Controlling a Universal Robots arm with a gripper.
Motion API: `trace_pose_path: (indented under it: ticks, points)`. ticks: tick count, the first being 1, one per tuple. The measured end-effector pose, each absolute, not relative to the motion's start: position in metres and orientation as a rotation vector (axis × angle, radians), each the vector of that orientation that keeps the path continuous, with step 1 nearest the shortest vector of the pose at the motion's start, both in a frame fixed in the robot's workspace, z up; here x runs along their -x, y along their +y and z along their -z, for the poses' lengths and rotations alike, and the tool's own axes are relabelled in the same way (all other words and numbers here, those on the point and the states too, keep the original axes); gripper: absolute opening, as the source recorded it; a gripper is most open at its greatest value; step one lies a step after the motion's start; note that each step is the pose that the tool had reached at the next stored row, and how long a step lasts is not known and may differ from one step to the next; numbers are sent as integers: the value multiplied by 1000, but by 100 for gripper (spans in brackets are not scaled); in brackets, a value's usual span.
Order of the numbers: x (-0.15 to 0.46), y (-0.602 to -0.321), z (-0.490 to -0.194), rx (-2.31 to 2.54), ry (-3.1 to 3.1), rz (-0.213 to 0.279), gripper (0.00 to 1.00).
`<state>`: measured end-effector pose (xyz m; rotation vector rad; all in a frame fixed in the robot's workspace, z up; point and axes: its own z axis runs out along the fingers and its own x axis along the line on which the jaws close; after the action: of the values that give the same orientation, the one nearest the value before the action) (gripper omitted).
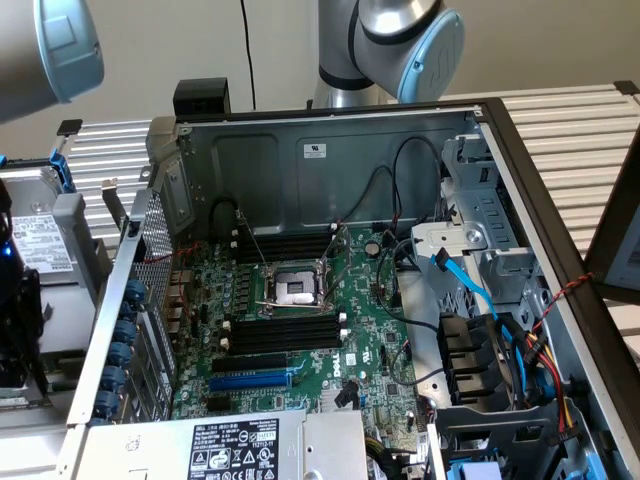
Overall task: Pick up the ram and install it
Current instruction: 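Pick up the ram and move it above insertion slot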
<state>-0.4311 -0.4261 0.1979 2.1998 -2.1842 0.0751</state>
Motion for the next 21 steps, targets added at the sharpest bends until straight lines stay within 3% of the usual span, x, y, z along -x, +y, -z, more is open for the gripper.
trace_pose_path:
  ticks: [21]
  points:
    - [431, -426, -204, -2200, -2184, -75, 12]
